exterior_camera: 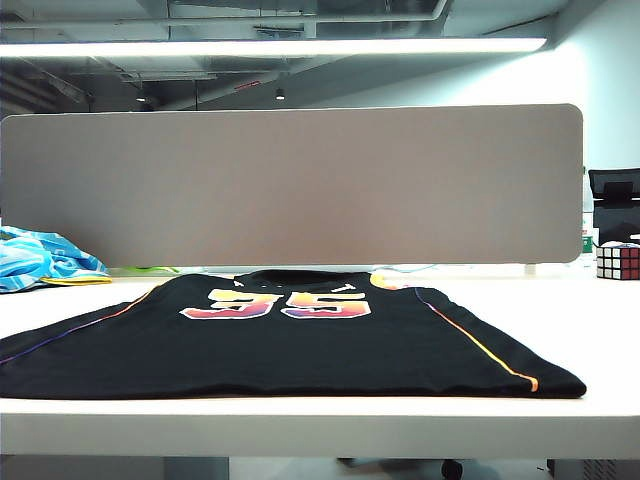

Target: Fold the bottom side of the basketball jersey horizontally towards the center, about one-third of the way, and then fold the bottom of the basketball jersey up towards the top, creating a neat rectangle.

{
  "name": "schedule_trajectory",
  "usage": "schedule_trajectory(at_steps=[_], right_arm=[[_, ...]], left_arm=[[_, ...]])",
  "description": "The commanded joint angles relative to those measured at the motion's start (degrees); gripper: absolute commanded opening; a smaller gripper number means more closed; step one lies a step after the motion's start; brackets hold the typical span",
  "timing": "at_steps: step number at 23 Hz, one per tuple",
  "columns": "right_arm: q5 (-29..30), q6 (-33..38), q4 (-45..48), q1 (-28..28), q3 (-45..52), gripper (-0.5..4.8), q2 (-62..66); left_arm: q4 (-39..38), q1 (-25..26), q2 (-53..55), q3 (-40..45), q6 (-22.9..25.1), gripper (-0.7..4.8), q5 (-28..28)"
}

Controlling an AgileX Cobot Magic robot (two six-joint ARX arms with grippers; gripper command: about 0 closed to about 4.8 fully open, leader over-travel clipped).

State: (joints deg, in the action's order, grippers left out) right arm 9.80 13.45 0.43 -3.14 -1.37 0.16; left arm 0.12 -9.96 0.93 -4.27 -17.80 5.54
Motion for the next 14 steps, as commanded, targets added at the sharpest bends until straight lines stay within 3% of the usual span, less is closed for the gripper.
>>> schedule_trajectory(at_steps=[1,7,12,14], right_arm=[[-2.8,2.6,-6.3,0.0,-6.0,-0.04,2.1],[-4.4,2.6,-13.4,0.0,-18.0,-0.04,16.8],[0.3,1.7,-21.7,0.1,-27.3,-0.04,33.6],[4.7,-0.4,-25.2,0.1,-31.9,-0.04,43.3]], left_arm=[[-10.8,0.2,5.7,-8.0,-1.4,-0.05,5.2],[-11.7,0.2,26.0,-19.5,4.6,-0.06,0.7],[-18.6,0.2,43.1,-28.5,7.4,-0.06,-5.4],[-21.8,0.3,50.5,-31.1,9.2,-0.06,-8.3]])
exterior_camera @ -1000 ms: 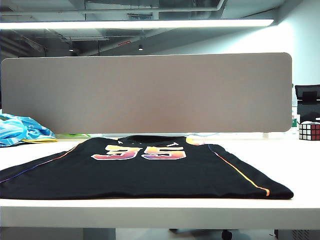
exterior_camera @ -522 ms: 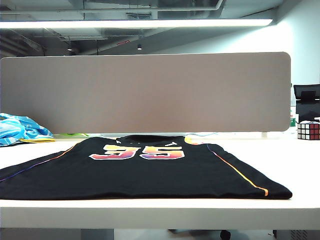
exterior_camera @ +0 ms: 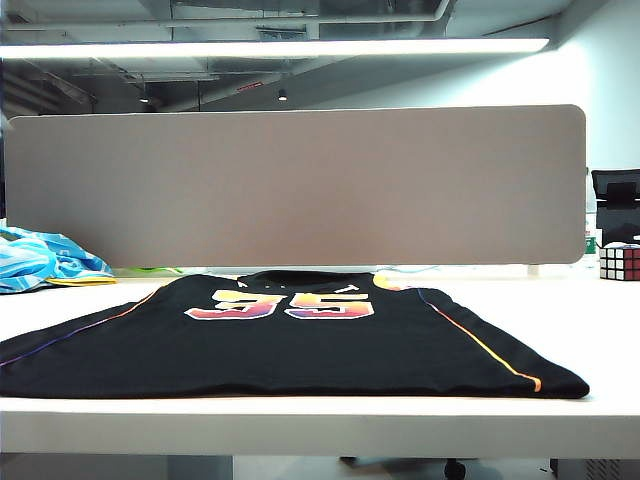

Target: Fold the bottom side of the basketball jersey horizontally towards the center, about one-third of the way, and then fold the bottom of the basketball jersey up towards the top, creating a neat rectangle.

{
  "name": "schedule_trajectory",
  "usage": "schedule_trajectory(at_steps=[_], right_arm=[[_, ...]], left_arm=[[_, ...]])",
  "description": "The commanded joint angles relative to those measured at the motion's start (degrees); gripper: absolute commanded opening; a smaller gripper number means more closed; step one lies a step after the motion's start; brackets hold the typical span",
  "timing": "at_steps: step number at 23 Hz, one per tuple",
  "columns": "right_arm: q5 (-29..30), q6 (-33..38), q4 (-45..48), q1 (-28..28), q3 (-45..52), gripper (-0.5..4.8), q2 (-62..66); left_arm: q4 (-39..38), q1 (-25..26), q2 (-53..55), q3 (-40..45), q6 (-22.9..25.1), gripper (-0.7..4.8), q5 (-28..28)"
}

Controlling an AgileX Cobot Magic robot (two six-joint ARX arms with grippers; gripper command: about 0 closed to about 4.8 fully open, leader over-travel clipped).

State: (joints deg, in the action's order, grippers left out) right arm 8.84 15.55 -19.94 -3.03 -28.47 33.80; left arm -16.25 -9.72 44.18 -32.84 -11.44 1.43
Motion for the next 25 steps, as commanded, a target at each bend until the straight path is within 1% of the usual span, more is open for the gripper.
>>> schedule_trajectory(at_steps=[1,2,5,6,8,9,10,11,12,13,14,16,17,19,23,24,25], right_arm=[[8.6,-3.9,-6.5,0.0,-7.3,0.00,15.1],[9.9,-4.0,-7.1,0.0,-8.2,0.00,17.2],[14.6,-4.0,-7.7,0.0,-10.1,0.00,22.9],[15.9,-4.0,-7.7,0.0,-10.5,0.00,24.6],[17.6,-4.0,-7.7,0.0,-10.6,0.00,26.7],[18.3,-4.0,-7.8,0.0,-10.6,0.00,27.8],[18.3,-4.0,-8.6,0.0,-10.6,0.00,29.4],[18.3,-4.0,-8.9,0.0,-10.6,0.00,30.1],[18.4,-4.8,-9.1,0.0,-10.6,0.01,31.9],[18.5,-5.1,-9.3,-0.1,-10.6,0.07,32.6],[18.7,-5.1,-9.5,-0.2,-10.6,0.30,33.6],[19.0,-5.1,-9.9,-0.4,-10.6,0.74,35.3],[19.0,-5.2,-9.8,-0.2,-10.6,0.89,36.2],[19.5,-5.3,-9.7,-0.3,-10.6,1.09,38.0],[21.1,-5.6,-9.1,-0.4,-10.6,1.10,41.9],[21.2,-5.9,-8.9,-0.4,-10.6,1.18,42.9],[21.4,-6.4,-8.9,-0.4,-10.6,1.45,44.2]], left_arm=[[-6.0,1.3,10.7,-2.8,3.6,-0.06,-7.1],[-6.1,2.3,12.2,-2.8,3.8,-0.06,-8.5],[-6.4,7.1,16.4,-2.7,4.0,-0.06,-15.7],[-6.4,9.5,17.8,-2.7,4.2,-0.06,-19.8],[-6.4,14.1,20.0,-2.7,4.8,-0.05,-25.3],[-6.5,17.0,21.1,-2.7,5.3,-0.05,-28.0],[-7.3,21.0,22.5,-2.7,5.4,-0.05,-31.3],[-7.5,22.2,23.3,-2.7,4.9,-0.04,-33.1],[-7.6,24.2,25.1,-2.7,5.0,0.03,-33.8],[-7.8,24.3,25.8,-2.7,5.0,0.22,-33.8],[-8.3,24.3,26.3,-2.7,5.2,0.64,-33.7],[-9.5,24.3,27.0,-2.7,6.0,1.25,-33.6],[-10.1,24.2,27.2,-2.7,6.6,1.40,-33.5],[-10.9,24.0,27.5,-2.7,6.7,1.53,-32.7],[-12.4,24.0,27.8,-2.7,7.0,1.53,-29.4],[-13.1,24.0,27.8,-2.7,7.0,1.53,-28.7],[-14.2,24.0,27.9,-2.7,7.1,1.53,-28.3]])
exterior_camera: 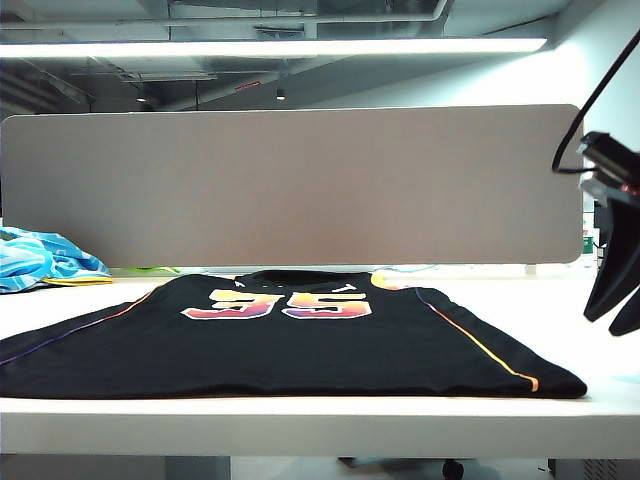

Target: Fold the bottom side of the basketball jersey horizontally towards the center, about one-third of the way, and then fold the bottom of the basketball jersey up towards the top, creating a neat rectangle.

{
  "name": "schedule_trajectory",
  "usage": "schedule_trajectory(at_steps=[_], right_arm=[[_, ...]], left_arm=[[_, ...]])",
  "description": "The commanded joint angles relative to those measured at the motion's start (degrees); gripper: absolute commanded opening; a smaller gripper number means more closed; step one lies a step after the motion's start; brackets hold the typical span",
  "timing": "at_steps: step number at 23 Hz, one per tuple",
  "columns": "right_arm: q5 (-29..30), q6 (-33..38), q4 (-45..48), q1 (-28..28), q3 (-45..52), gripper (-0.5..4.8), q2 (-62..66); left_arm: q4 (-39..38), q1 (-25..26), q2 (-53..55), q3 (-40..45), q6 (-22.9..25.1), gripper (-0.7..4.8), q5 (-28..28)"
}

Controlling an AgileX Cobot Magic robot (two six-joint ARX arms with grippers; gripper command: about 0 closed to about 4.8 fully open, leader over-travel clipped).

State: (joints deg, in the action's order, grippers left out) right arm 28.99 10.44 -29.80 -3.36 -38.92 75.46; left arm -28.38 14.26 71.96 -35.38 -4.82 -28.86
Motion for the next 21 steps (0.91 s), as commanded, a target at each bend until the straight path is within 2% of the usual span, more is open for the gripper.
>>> schedule_trajectory(at_steps=[1,4,7,9,15,21], right_arm=[[1.5,-1.7,0.9,-0.1,-0.2,1.87,4.4],[3.1,-2.0,1.2,-0.2,-0.2,1.90,7.9],[3.6,-2.8,1.1,-0.2,-0.1,1.90,9.6],[4.4,-2.9,1.2,-0.5,-0.1,1.90,10.3],[4.9,-2.9,2.1,-2.7,-0.1,1.91,10.6],[5.7,-0.9,5.2,-6.3,-0.1,1.90,10.6]], left_arm=[[-3.9,-0.1,0.2,-0.1,2.3,1.53,2.1],[-4.9,-0.1,0.9,-0.1,3.6,1.54,5.6],[-5.0,-0.2,1.9,0.0,4.0,1.62,5.2],[-4.9,-0.4,3.1,0.0,4.4,1.95,4.0],[-4.3,-1.5,10.1,0.0,4.4,1.97,2.5],[-4.2,-7.7,13.0,0.0,4.2,1.98,4.0]])
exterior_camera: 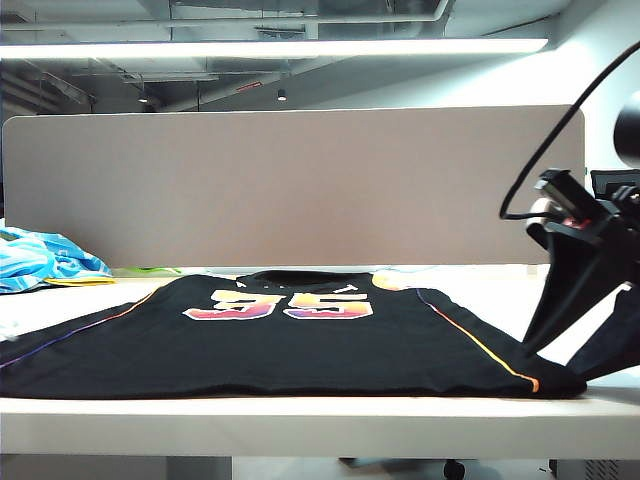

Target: Fold the bottom side of the basketball jersey horizontally towards the center, about one-third of the way, and then fold the bottom of the basketball jersey up towards the top, creating a neat rectangle.

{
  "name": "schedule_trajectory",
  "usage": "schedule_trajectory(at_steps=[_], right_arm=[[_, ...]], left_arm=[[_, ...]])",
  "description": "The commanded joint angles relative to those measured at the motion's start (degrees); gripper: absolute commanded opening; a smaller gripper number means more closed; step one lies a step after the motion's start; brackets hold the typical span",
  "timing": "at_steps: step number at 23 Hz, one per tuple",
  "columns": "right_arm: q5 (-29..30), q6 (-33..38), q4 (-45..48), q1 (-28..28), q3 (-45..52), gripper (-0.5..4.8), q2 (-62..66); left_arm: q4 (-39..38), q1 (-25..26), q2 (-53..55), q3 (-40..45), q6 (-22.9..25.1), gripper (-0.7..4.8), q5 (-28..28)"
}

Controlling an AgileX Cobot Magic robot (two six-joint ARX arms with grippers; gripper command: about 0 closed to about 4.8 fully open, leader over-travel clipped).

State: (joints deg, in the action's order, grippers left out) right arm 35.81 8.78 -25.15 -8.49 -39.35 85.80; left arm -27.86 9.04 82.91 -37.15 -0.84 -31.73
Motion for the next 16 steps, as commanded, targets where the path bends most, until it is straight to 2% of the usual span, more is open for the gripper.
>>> schedule_trajectory(at_steps=[1,3,8,9,10,12,13,14,16], right_arm=[[-1.1,1.2,1.0,-1.8,0.3,1.90,0.3],[-1.2,2.4,1.9,-2.5,0.3,1.90,0.4],[-1.7,3.8,3.1,-2.8,0.3,1.84,0.5],[-2.6,4.0,3.3,-2.8,0.3,1.49,0.5],[-2.9,4.1,3.7,-2.8,0.4,1.10,0.5],[-2.9,5.0,6.1,-3.1,1.1,0.66,0.5],[-2.9,5.0,6.8,-3.3,1.5,0.10,0.5],[-2.9,5.0,7.3,-3.5,1.7,-0.07,0.5],[-2.8,5.0,6.2,-3.5,1.7,-0.07,-0.1]], left_arm=[[-4.5,-4.0,2.1,1.7,0.1,1.97,8.1],[-4.1,-5.5,2.1,1.7,0.0,1.97,10.0],[-3.6,-6.1,2.1,1.7,-1.1,1.86,10.1],[-3.1,-6.1,2.1,1.7,-1.3,1.82,10.1],[-2.6,-6.1,2.1,1.7,-1.5,1.69,10.1],[-1.2,-6.1,2.1,1.8,-1.5,0.36,10.1],[-0.8,-6.1,2.1,1.8,-1.5,-0.11,10.1],[-0.3,-6.1,2.1,1.9,-1.5,-0.06,10.0],[-2.1,-6.1,1.4,1.9,-1.5,-0.06,10.1]])
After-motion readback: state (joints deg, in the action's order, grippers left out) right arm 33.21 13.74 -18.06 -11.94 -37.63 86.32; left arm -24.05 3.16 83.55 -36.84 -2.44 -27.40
